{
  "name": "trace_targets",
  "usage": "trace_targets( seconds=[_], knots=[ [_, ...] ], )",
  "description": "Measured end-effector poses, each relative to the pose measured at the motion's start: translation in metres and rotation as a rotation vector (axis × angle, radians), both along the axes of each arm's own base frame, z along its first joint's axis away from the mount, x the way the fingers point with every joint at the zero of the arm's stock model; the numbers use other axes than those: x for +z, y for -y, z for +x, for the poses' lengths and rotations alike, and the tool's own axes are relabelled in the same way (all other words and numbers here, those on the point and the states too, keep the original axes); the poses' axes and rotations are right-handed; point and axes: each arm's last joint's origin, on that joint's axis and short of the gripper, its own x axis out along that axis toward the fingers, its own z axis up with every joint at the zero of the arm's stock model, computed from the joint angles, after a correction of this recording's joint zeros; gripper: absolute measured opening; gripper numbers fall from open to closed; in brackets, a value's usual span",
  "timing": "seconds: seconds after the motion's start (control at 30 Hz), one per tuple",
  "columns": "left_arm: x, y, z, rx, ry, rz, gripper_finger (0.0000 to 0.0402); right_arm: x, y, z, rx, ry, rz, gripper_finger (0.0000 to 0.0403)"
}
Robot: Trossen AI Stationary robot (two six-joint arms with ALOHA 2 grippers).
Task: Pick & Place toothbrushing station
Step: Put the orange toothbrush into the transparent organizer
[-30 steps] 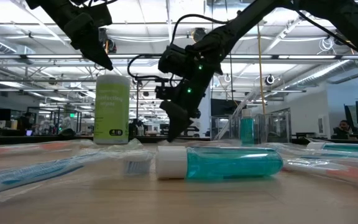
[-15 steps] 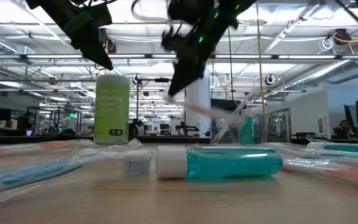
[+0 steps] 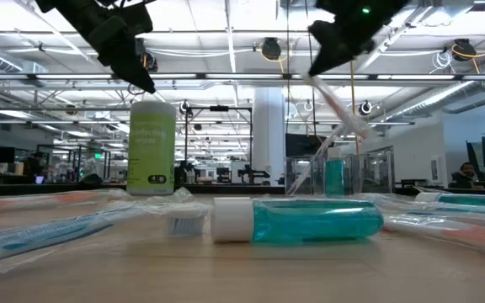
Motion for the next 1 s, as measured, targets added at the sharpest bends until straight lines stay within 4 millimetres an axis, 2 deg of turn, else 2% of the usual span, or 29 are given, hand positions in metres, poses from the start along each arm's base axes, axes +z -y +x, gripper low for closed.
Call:
trace_targets(
  seconds=[0.2, 0.4, 0.73, 0.9, 1.0],
  knots=[
    [0.001, 0.000, 0.000, 0.001, 0.008, 0.002, 0.0271, -0.026, 0.006, -0.046, -0.069, 0.176, -0.096, 0.0000],
    [0.004, -0.001, 0.003, 0.001, 0.055, 0.018, 0.0271, -0.038, 0.015, -0.067, -0.066, 0.318, -0.269, 0.0000],
    [0.005, -0.001, 0.004, 0.001, 0.065, 0.021, 0.0271, -0.061, 0.018, -0.078, -0.084, 0.286, -0.277, 0.0000],
    [0.005, -0.001, 0.004, -0.003, 0.062, 0.025, 0.0271, -0.064, 0.018, -0.078, -0.095, 0.312, -0.236, 0.0000],
    [0.005, -0.001, 0.004, 0.000, 0.063, 0.023, 0.0271, -0.073, 0.018, -0.078, -0.101, 0.278, -0.192, 0.0000]
  ],
)
